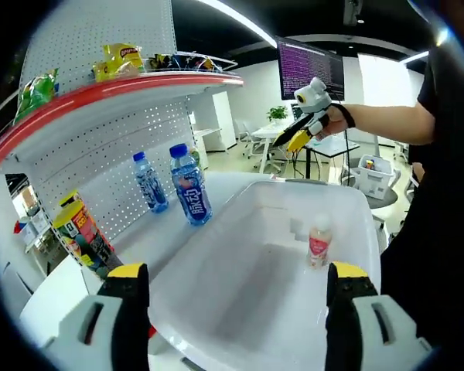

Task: Place the items from the shopping basket onto the snack and drink counter

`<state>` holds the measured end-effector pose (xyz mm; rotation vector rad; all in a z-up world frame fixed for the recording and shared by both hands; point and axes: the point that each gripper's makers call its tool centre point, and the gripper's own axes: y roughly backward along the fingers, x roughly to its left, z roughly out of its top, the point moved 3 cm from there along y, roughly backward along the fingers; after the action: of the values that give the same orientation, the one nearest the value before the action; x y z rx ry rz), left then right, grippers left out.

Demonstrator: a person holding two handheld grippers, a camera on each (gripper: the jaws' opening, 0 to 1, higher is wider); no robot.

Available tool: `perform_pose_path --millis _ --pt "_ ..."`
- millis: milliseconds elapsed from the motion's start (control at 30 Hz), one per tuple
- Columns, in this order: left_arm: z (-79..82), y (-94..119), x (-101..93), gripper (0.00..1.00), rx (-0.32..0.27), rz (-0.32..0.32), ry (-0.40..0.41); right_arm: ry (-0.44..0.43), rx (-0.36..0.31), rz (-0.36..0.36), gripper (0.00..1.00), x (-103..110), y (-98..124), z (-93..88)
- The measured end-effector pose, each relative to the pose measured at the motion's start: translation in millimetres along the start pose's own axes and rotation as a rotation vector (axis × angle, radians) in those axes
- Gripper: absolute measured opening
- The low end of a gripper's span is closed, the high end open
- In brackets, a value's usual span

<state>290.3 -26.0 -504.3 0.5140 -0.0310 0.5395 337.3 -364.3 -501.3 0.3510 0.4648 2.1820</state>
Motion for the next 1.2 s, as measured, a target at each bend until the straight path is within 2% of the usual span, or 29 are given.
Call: perform_pose_path --millis 200,400,500,667,733,833,1033,1200 --pt "-5.5 8 -13.2 0.95 0.001 -0.011 0.001 -0.017 0.007 -0.019 0.50 3 13 -13.9" --pt "-16.2 11 -23.3 0.95 0.020 -0.041 -0.006 -0.073 0.002 -0.037 0.50 10 19 -36.2" --pt "-14.2 15 -26.7 0.95 0.026 -0.053 -0.012 -0.092 -0.013 -0.038 0.50 13 24 -40.5" --pt "-7.9 21 -29.1 0.94 0.003 -0.046 -0.022 -0.102 0.006 -0.056 0.50 13 35 -52.6" --pt "-8.2 20 -29.2 0.94 -0.006 -0.036 -0.019 -0.115 0.001 -0.062 0.50 13 39 -54.3" --pt "-12.7 18 -32.1 0.93 0.012 -0.029 -0.015 -0.144 -0.030 -0.060 0.49 18 47 -50.6" --pt "-10.9 14 -47.5 0.93 0.013 -0.072 -0.024 -0.119 -0.033 -0.056 0.50 31 58 -49.1" --pt "-11.5 7 -49.6 0.93 0.022 -0.086 -0.041 -0.135 -0.032 -0.027 0.50 41 62 -52.7"
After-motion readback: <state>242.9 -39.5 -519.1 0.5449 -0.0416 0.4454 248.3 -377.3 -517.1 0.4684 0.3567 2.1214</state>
